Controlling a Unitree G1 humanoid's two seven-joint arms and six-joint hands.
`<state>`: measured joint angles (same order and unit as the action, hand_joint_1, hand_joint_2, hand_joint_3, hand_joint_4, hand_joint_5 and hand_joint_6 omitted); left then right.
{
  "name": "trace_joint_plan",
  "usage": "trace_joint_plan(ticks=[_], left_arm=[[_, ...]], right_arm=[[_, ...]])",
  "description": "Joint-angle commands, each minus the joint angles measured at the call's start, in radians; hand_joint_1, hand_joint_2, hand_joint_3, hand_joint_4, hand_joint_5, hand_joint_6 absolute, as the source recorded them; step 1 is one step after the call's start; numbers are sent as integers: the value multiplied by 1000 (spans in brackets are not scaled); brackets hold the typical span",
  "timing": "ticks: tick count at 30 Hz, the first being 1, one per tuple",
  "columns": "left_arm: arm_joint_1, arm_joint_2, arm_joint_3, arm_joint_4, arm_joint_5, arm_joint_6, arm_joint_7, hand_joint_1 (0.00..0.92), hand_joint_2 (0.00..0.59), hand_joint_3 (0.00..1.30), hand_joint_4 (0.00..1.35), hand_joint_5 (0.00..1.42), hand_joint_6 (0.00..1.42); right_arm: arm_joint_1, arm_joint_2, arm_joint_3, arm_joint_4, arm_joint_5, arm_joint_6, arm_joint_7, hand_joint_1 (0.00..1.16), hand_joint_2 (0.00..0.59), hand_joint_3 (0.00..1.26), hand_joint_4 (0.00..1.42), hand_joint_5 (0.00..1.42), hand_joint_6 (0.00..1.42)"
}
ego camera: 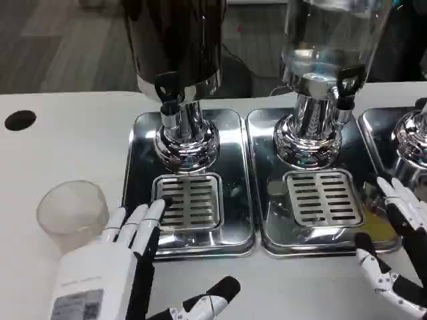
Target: Grasp the cup under the faucet to collect the drink, then remove the cup.
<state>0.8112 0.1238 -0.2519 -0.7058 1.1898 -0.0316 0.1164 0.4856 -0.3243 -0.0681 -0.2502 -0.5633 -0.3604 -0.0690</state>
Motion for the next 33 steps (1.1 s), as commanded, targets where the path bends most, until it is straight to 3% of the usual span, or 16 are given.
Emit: trace_joint_plan(ticks=[1, 33], left_arm=[[-1, 4, -2, -8, 6, 1, 15, 0, 83, 131, 0, 80, 285], [-20, -12, -16, -19, 8, 12, 2, 0, 70, 131, 0, 90, 285]], right_arm=[[12, 0, -9, -36, 11, -15, -17, 552, 443, 66, 0, 0, 0], [74, 6, -18, -51, 66, -75, -24, 575, 425, 81, 0, 0, 0]])
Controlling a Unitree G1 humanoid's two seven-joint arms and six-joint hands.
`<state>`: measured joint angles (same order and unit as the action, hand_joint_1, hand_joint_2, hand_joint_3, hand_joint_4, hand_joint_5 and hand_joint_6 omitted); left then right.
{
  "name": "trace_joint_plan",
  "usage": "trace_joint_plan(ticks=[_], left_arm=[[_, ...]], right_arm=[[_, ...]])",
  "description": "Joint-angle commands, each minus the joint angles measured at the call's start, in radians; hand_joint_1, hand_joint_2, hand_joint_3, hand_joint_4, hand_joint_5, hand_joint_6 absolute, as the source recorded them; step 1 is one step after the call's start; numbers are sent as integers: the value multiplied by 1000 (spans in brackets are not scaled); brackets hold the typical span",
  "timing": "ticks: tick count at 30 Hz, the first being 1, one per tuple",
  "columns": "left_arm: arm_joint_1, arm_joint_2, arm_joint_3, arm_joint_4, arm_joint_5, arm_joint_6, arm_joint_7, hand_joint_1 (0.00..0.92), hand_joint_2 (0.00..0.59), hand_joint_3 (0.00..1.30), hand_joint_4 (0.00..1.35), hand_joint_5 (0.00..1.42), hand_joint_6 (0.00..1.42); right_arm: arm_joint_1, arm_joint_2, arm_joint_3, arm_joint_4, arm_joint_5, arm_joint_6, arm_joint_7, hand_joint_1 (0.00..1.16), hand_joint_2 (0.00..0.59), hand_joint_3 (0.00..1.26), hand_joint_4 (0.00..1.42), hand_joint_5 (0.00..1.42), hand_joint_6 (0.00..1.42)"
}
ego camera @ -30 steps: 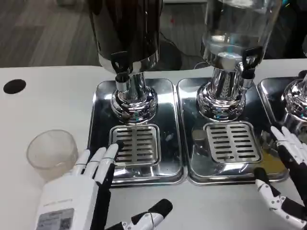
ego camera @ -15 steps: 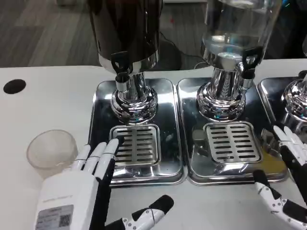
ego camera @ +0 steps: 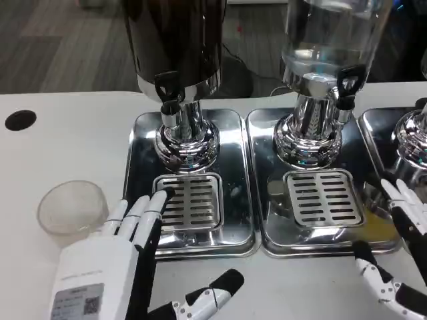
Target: Grasp the cup under the faucet to collect the drink, then remove the cup.
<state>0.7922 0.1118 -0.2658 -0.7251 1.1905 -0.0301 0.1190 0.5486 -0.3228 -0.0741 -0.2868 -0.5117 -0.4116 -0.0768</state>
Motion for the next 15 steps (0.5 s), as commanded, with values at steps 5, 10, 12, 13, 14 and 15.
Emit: trace_joint_plan(ticks=[5, 10, 12, 13, 14, 15], left_arm=[[-5, 1, -5, 6, 3, 10, 2, 0, 72, 131, 0, 90, 292], [-8, 0, -7, 7, -3, 7, 10, 0, 76, 131, 0, 92, 296], [-7, 2, 0, 6, -13, 5, 16, 0, 76, 131, 1, 95, 297], [-6, 3, 3, 6, -17, 4, 18, 0, 76, 131, 3, 96, 298], [-6, 4, 6, 6, -21, 3, 20, 0, 80, 131, 8, 100, 311], [-6, 6, 11, 4, -25, 2, 22, 0, 81, 131, 9, 101, 314]], right_arm=[[18, 7, -18, -18, 23, -31, -15, 578, 423, 86, 0, 0, 0], [28, 12, -17, -20, 27, -40, -17, 584, 417, 87, 0, 0, 0], [33, 15, -14, -23, 22, -42, -18, 586, 416, 88, 0, 0, 0], [35, 16, -14, -26, 21, -42, -18, 586, 417, 88, 0, 0, 0], [38, 17, -14, -28, 20, -43, -18, 586, 418, 89, 0, 0, 0], [39, 17, -14, -30, 21, -43, -18, 586, 419, 91, 0, 0, 0]])
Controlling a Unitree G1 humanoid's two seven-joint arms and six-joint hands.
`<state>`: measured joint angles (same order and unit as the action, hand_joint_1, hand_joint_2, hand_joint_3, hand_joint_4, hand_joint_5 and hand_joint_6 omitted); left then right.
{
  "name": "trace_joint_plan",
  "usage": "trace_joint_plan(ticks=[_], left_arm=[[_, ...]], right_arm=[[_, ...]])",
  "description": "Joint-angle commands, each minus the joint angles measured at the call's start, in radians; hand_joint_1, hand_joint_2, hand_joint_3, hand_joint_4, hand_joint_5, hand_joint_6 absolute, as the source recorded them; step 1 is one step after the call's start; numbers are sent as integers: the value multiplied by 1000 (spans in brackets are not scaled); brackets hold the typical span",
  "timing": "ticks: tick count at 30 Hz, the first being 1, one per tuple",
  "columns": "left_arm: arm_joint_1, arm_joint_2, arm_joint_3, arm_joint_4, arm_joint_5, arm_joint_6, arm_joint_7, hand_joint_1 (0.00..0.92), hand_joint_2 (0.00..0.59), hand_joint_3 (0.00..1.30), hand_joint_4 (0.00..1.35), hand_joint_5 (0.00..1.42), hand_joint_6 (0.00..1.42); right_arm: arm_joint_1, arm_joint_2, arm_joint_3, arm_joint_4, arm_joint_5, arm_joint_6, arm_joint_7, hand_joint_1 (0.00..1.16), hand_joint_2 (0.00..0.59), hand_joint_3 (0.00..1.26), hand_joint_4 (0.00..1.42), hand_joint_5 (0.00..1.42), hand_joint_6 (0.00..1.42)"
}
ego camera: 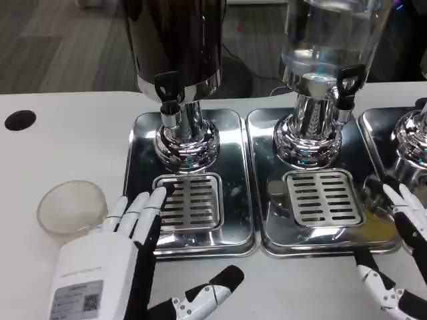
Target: Grasp the cup under the faucet to collect the drink, then remove the cup.
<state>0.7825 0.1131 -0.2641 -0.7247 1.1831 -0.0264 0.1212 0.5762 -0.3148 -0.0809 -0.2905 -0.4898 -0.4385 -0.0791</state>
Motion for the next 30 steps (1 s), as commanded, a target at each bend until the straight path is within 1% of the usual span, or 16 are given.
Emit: trace_joint_plan(ticks=[1, 5, 10, 14, 16, 17, 21, 22, 25, 28, 30], left_arm=[[3, 5, 13, 3, -21, -3, 21, 0, 81, 131, 9, 101, 315], [-5, 6, 25, -3, -30, 3, 12, 0, 80, 131, 10, 107, 318], [-25, 1, 52, -26, -38, 30, -28, 0, 78, 126, 10, 106, 320], [-29, -10, 99, -61, -68, 52, -40, 0, 65, 114, 10, 105, 331], [-28, -16, 121, -80, -71, 61, -45, 0, 60, 123, 21, 130, 361], [-28, -19, 133, -90, -70, 67, -48, 0, 53, 126, 28, 140, 372], [-53, -31, 212, -131, -57, 113, -84, 0, 49, 127, 42, 157, 389], [-65, -31, 236, -135, -60, 127, -98, 0, 49, 127, 42, 158, 389], [-121, -18, 332, -119, -87, 183, -151, 9, 52, 127, 44, 173, 424], [-159, -5, 385, -95, -103, 211, -185, 24, 51, 127, 44, 181, 447], [-193, 6, 417, -66, -117, 235, -203, 36, 48, 109, 44, 205, 498]], right_arm=[[15, 10, -8, -30, -1, -17, -17, 586, 420, 92, 0, 0, 0], [28, 12, -13, -37, 5, -23, -18, 585, 422, 95, 0, 0, 0], [42, 12, -23, -39, 16, -36, -17, 580, 418, 97, 0, 0, 0], [52, 11, -31, -32, 23, -47, -14, 556, 413, 109, 1, 0, 0], [55, 11, -34, -26, 27, -53, -14, 553, 413, 109, 1, 0, 0], [56, 11, -35, -23, 28, -56, -14, 538, 423, 108, 1, 0, 0], [60, 9, -37, -13, 35, -70, -13, 527, 421, 108, 1, 0, 0], [62, 9, -38, -12, 37, -75, -12, 509, 425, 118, 1, 0, 0], [67, 8, -38, -8, 45, -89, -9, 482, 416, 117, 1, 0, 0], [74, 5, -39, -2, 52, -104, -6, 478, 416, 117, 6, 0, 0], [79, 4, -40, 5, 57, -113, -5, 476, 417, 117, 8, 0, 0]])
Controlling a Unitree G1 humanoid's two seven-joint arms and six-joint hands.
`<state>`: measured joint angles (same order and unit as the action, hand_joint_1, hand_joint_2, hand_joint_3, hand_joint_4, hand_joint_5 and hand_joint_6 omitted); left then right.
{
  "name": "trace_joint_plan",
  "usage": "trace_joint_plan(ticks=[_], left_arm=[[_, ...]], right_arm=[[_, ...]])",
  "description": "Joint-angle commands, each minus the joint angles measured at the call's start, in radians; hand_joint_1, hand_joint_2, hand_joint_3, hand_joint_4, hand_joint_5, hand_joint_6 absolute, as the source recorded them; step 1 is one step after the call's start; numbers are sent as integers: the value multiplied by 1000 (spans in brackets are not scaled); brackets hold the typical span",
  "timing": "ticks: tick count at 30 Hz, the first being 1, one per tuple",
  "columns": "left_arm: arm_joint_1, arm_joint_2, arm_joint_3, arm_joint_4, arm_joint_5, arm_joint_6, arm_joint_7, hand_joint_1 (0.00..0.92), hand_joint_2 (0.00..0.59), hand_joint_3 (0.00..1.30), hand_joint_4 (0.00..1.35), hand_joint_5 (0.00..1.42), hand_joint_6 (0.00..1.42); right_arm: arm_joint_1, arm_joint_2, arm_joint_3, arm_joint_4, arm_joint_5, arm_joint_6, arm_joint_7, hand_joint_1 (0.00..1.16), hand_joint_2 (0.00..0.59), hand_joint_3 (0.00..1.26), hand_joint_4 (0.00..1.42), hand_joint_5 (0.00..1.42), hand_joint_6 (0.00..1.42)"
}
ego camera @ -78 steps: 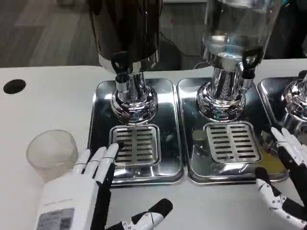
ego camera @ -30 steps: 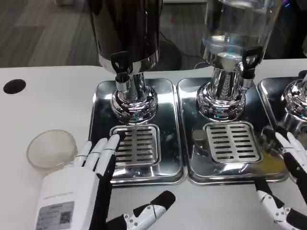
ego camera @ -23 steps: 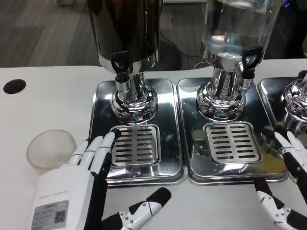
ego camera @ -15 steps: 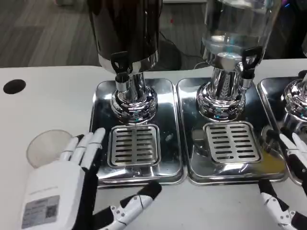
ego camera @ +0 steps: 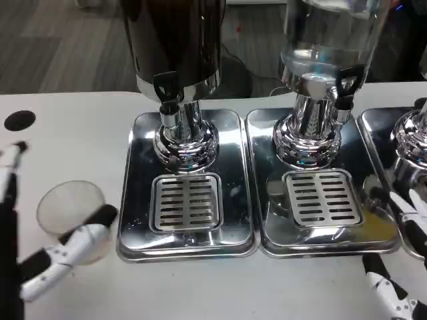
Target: Grasp the cup under the faucet to collect the drink, then remove the cup.
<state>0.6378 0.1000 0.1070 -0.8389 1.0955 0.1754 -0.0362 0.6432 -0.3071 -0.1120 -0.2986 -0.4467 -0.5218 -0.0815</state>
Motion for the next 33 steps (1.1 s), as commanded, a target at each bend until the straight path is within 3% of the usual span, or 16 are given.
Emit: trace_joint_plan(ticks=[1, 8, 17, 23, 33], left_arm=[[-62, 24, 58, 62, -34, 41, -52, 38, 48, 107, 44, 213, 516], [-161, 61, 103, 170, -56, 89, -65, 72, 57, 125, 76, 287, 616], [-252, 113, 90, 335, -58, 146, -50, 75, 58, 108, 78, 317, 634], [-310, 153, 51, 420, -36, 176, -47, 87, 56, 107, 78, 331, 639], [-362, 184, -46, 454, 31, 215, -49, 222, 52, 54, 61, 358, 679]], right_arm=[[15, -4, -8, 17, 17, -34, -2, 475, 417, 117, 9, 0, 0], [38, -2, -1, 24, 21, -67, 1, 450, 421, 126, 22, 0, 0], [67, -1, 2, 26, 21, -90, 4, 445, 421, 132, 22, 0, 0], [84, -3, 1, 19, 24, -107, 7, 442, 425, 147, 32, 0, 0], [75, -5, 9, 21, 31, -111, 17, 440, 425, 161, 40, 0, 0]])
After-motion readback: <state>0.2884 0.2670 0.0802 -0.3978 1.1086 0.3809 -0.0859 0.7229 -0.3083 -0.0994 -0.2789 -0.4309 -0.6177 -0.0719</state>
